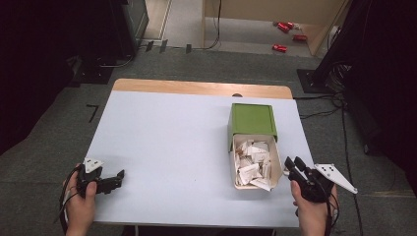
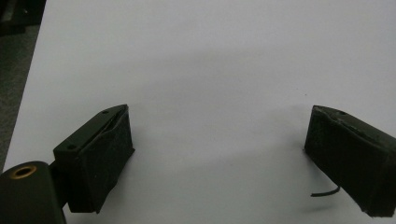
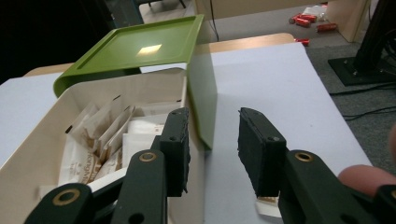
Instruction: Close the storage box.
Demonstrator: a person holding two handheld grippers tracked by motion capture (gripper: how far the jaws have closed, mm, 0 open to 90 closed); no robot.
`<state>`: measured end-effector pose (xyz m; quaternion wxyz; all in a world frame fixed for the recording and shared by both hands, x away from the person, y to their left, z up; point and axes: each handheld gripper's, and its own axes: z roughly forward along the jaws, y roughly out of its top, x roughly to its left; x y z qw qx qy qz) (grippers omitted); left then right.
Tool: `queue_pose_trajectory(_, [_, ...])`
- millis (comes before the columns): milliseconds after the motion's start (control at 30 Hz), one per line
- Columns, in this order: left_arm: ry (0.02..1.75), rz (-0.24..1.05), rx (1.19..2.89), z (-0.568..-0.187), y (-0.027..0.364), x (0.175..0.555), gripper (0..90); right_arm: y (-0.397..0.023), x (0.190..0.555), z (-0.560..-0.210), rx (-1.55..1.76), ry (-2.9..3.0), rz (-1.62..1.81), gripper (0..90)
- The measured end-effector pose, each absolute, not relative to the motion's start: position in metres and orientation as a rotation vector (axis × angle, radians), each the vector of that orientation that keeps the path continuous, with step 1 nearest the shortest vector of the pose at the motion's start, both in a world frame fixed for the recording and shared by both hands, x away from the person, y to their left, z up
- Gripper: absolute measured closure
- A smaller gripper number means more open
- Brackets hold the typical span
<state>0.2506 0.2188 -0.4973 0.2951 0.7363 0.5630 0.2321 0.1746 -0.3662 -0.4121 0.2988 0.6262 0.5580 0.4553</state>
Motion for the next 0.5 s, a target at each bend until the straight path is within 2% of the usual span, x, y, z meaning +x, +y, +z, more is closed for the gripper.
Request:
queue_pose_trajectory(300, [1.497, 0.62, 1.958, -0.497, 0.219, 0.25, 8.1, -0.353, 0.176, -0.415, 1.642, 1.511, 1.236, 64.5])
queue_pose_trajectory(500, [1.499, 0.619, 1.958, -0.497, 0.219, 0.25, 8.1, -0.346, 0.184, -0.432, 1.672, 1.575, 1.208, 65.4])
